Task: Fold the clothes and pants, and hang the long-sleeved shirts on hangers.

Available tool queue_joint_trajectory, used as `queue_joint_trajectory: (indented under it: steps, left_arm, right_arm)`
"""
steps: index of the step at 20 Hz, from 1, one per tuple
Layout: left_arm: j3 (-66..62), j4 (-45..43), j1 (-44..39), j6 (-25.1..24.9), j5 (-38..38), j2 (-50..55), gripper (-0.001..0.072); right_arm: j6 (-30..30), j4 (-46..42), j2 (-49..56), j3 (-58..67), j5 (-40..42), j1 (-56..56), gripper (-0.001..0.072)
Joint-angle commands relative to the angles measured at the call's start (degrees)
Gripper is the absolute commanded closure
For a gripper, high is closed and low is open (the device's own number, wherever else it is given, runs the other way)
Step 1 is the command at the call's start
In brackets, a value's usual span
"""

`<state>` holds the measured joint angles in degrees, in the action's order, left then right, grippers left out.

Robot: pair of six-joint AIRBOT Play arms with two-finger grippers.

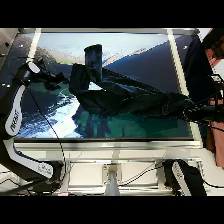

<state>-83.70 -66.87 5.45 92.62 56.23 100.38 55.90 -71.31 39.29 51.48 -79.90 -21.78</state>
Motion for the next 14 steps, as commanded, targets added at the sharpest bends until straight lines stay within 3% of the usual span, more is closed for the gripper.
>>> queue_joint_trajectory:
  steps: [1,3,4,5,8,9,10,11,14]
  left_arm:
    - [0.11,5.25,-0.39,-1.40,-0.15,3.65,0.0088]
    - [0.11,7.02,-1.22,-1.40,-1.77,4.90,0.0098]
    - [0.11,7.63,-1.64,-1.40,-3.10,5.27,0.0183]
    - [0.11,7.98,-2.10,-1.40,-4.39,5.46,0.0216]
    - [0.11,9.07,-3.78,-1.40,-8.52,5.68,0.0233]
    - [0.11,9.07,-4.33,-1.40,-9.51,5.68,0.0358]
    - [0.09,9.09,-4.87,-1.40,-10.36,5.64,0.0597]
    - [0.00,9.31,-5.11,-1.40,-10.64,5.46,0.0690]
    - [-0.63,11.67,-4.17,-1.92,-11.39,2.91,0.0691]
  right_arm:
    - [0.15,0.37,0.00,0.00,0.00,0.02,0.0661]
    - [0.15,0.79,0.00,0.00,0.00,0.02,0.0661]
    - [0.17,0.83,0.00,0.00,0.00,0.02,0.0661]
    - [0.17,0.83,0.00,0.00,0.00,0.02,0.0661]
    - [0.17,0.85,0.00,0.00,0.20,0.02,0.0661]
    - [0.17,1.01,0.00,0.00,0.79,0.02,0.0661]
    - [0.17,1.20,0.00,0.00,2.01,0.04,0.0661]
    - [0.15,1.95,0.00,0.00,3.58,0.04,0.0661]
    - [-0.09,4.63,0.00,0.00,11.54,0.04,0.0662]
